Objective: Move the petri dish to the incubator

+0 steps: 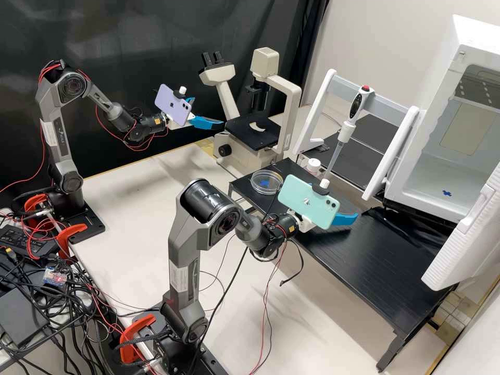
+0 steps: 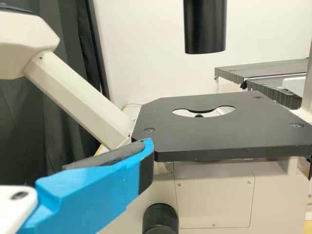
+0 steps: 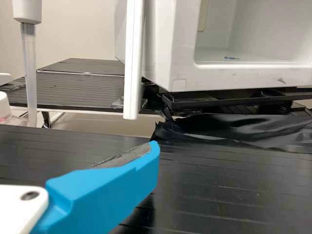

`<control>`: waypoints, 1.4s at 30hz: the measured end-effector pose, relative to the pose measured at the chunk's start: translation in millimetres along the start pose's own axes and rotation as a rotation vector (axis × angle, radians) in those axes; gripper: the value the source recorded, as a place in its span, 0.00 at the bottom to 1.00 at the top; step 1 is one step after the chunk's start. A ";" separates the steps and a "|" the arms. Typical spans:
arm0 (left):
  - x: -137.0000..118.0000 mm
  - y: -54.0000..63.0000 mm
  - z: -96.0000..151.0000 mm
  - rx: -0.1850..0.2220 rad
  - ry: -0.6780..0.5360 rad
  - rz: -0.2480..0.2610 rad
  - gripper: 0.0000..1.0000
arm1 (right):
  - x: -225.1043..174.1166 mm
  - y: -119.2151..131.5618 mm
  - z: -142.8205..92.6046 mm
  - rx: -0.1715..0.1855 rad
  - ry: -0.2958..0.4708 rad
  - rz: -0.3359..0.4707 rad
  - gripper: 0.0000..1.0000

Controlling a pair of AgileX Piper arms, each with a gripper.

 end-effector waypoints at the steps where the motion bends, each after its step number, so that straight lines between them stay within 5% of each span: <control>1: 0.0 0.0 0.0 0.000 0.000 0.000 1.00 | 0.0 0.0 0.0 0.000 0.000 0.000 1.00; 11: 0.0 0.0 0.0 0.000 0.000 0.000 1.00 | -10.9 -2.0 -3.4 0.006 0.005 -0.005 1.00; 24: 0.0 0.0 0.0 0.000 0.000 0.000 1.00 | -60.2 -39.4 -64.6 0.025 0.278 -0.097 1.00; 29: 0.0 0.0 0.0 0.000 0.000 0.000 1.00 | -69.0 -58.9 -78.5 -0.016 0.336 -0.158 1.00; 42: 0.0 0.0 0.0 0.000 0.000 0.000 1.00 | -61.0 -88.8 -61.9 -0.038 0.241 -0.235 1.00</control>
